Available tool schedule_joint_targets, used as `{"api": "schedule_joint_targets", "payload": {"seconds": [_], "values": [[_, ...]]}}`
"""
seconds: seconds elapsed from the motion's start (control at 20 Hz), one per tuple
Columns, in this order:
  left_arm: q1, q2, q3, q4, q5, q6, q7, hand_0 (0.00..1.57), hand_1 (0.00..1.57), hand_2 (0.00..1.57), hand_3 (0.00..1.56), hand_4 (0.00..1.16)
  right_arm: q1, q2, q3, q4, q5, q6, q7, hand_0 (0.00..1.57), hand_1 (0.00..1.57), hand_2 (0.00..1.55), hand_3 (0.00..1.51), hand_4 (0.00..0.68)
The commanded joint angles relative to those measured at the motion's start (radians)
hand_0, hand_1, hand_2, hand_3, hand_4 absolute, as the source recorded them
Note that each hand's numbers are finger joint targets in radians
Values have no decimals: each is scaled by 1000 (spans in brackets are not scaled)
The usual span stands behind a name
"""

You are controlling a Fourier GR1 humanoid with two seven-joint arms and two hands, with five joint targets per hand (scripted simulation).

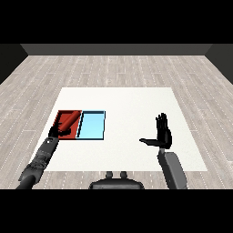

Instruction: Pick the red can and put it in the red box

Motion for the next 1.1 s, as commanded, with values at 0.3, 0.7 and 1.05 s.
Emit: {"api": "schedule_joint_targets", "payload": {"seconds": [0.3,0.7,1.05], "values": [[-100,42,20,187,-23,-129,-38,0,0,0,0,0,-67,7,-24,66,-1,20,-6,0,0,0,0,0],[-89,-43,322,-119,311,-335,-470,0,0,0,0,0,-36,20,-21,54,-33,63,-46,0,0,0,0,0],[15,-273,310,-377,406,-542,-655,0,0,0,0,0,-24,5,24,81,29,90,-83,0,0,0,0,0]]}}
